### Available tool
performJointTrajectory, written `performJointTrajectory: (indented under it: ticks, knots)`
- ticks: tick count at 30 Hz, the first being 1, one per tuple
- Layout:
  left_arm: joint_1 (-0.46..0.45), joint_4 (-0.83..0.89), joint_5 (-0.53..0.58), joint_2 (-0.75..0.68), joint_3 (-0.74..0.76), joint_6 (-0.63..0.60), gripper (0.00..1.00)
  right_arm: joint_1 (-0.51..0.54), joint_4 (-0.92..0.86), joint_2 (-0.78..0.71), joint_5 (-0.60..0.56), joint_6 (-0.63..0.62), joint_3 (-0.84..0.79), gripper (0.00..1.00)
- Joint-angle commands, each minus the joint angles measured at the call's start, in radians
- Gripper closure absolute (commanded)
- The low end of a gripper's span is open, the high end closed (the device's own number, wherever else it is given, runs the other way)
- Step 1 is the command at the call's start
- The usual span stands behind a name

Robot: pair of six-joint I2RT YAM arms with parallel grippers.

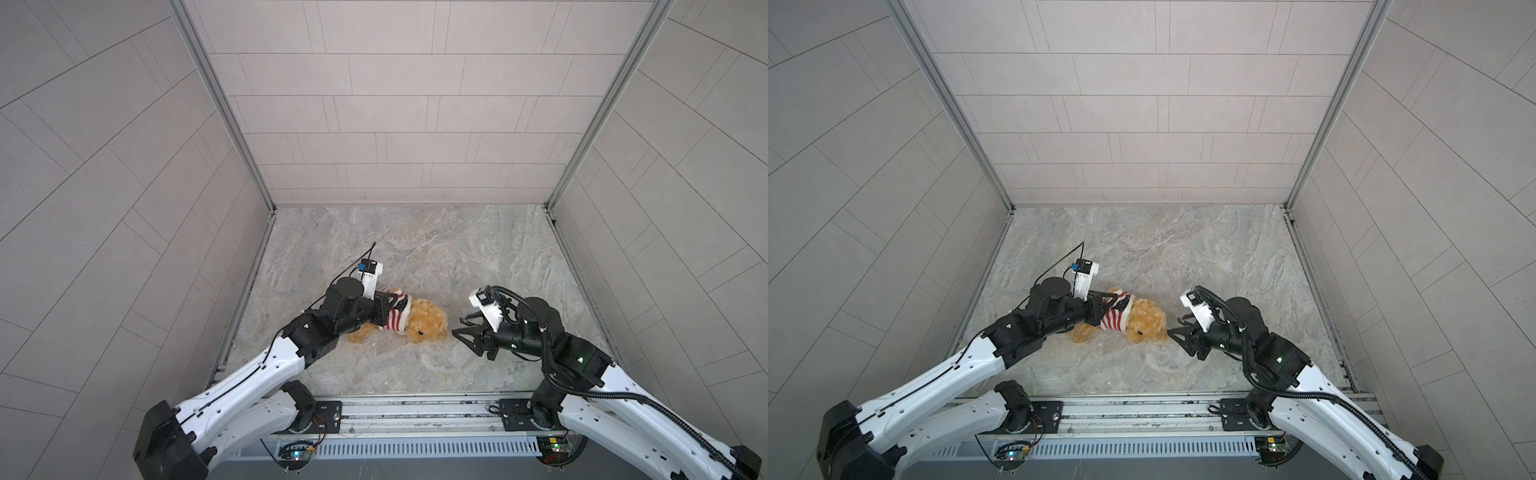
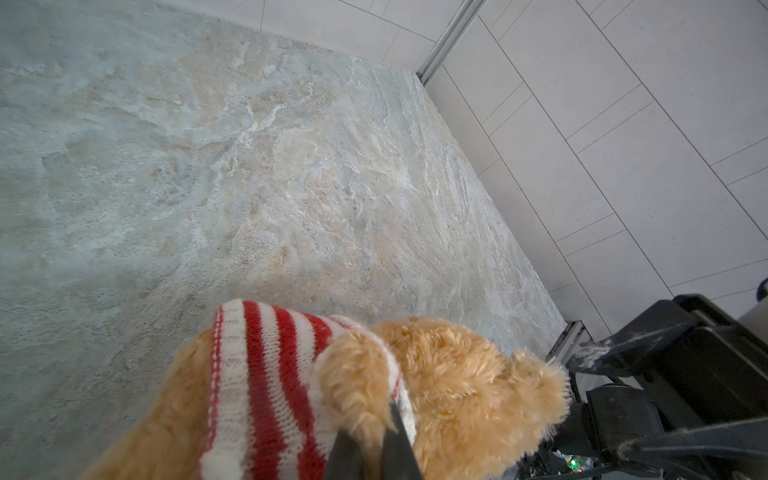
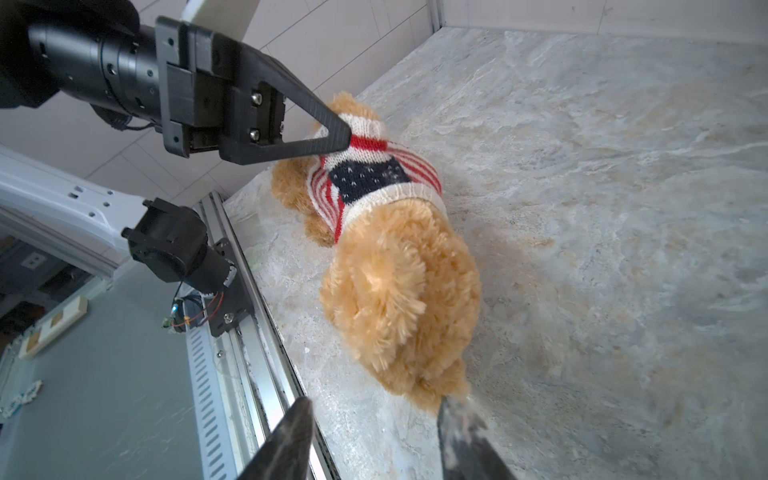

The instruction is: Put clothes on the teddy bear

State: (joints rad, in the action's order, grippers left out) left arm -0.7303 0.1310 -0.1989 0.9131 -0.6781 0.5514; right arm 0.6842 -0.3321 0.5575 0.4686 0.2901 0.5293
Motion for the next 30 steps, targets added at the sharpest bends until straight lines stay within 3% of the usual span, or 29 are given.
performJointTrajectory:
  ticks: [1, 8, 13, 17, 23, 30]
  knots:
    - [0.005, -0.022, 0.030, -0.036, -0.063, 0.035, 1.00, -0.003, 0.105, -0.062, -0.021, 0.053, -0.071, 0.41]
    - [0.005, -0.022, 0.041, -0.057, -0.100, 0.093, 1.00, -0.003, 0.239, -0.153, 0.007, 0.078, -0.211, 0.31]
    - [0.005, -0.036, 0.016, -0.064, -0.139, 0.146, 1.00, -0.002, 0.496, -0.263, 0.006, 0.139, -0.376, 0.28]
    - [0.005, -0.037, -0.008, -0.069, -0.175, 0.181, 1.00, 0.000, 0.628, -0.264, -0.006, 0.152, -0.436, 0.27]
    - [0.005, -0.075, -0.019, -0.086, -0.193, 0.250, 1.00, 0.000, 0.788, -0.136, -0.020, 0.145, -0.435, 0.26]
    - [-0.002, -0.195, -0.037, -0.079, -0.163, 0.346, 1.00, 0.004, 1.043, 0.119, -0.045, 0.140, -0.394, 0.26]
